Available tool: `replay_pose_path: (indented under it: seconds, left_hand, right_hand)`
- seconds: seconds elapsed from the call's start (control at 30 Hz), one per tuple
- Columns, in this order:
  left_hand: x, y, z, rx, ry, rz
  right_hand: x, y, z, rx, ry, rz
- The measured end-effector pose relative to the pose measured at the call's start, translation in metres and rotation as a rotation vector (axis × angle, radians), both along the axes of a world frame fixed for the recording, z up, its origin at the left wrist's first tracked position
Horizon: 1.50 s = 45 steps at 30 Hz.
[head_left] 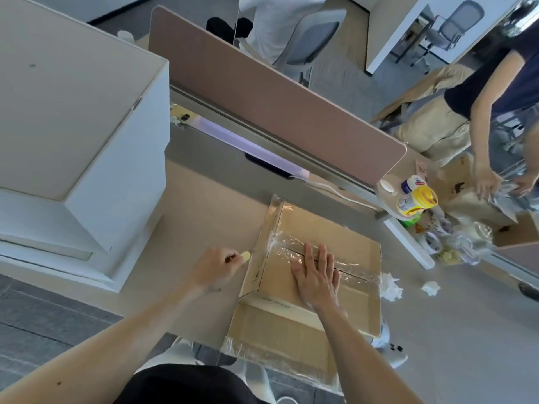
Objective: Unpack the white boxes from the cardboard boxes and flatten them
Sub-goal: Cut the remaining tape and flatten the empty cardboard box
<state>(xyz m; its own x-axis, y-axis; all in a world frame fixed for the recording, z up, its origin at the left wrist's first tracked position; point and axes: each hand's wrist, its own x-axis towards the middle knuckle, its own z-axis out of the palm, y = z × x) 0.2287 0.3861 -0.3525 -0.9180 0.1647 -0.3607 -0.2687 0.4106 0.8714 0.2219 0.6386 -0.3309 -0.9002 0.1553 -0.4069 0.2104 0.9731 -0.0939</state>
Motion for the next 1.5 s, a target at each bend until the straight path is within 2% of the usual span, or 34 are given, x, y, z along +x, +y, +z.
replay_pose_path:
  seconds: [0.07,0.2,0.5,0.7,0.83,1.0,1.07,1.13,1.23,1.33,1.5]
  left_hand:
    - [0.005,-0.017,-0.01,-0.015,-0.101,0.055]
    - [0.018,-0.05,-0.043,-0.194,-0.225,0.037]
    - [0.048,-0.082,-0.091,-0.415,-0.252,-0.037]
    - [0.049,-0.078,-0.093,-0.465,-0.262,0.041]
    - [0.04,-0.065,-0.072,-0.553,-0.122,0.162]
    - [-0.023,-0.007,-0.015,-0.269,0.165,0.232]
    - [-0.057,0.024,0.006,-0.212,0.366,0.131]
    - [-0.088,0.055,0.021,-0.242,0.494,-0.043]
    - [-0.122,0.097,0.038,-0.423,0.513,-0.404]
    - [-0.143,0.125,0.039,-0.657,0.5,-0.7]
    - [-0.158,0.129,0.03,-0.802,0.509,-0.794]
  right_hand:
    - [0.0,0.0,0.0,-0.004,0.002,-0.003]
    - [0.001,0.0,-0.002,-0.015,0.021,-0.008]
    - [0.002,0.0,-0.003,-0.008,0.03,-0.015]
    - [0.003,0.001,-0.005,-0.014,0.058,-0.016]
    - [0.004,0.003,-0.005,-0.038,0.073,-0.027]
    - [0.002,0.01,-0.003,-0.115,0.078,-0.007]
    - [0.003,0.017,0.001,-0.192,0.108,-0.001]
    - [0.004,0.024,0.006,-0.325,0.186,-0.029]
    - [0.007,0.032,0.013,-0.413,0.252,-0.172]
    - [0.012,0.045,0.018,-0.329,0.239,-0.224]
    - [0.012,0.05,0.039,-0.256,0.117,-0.182]
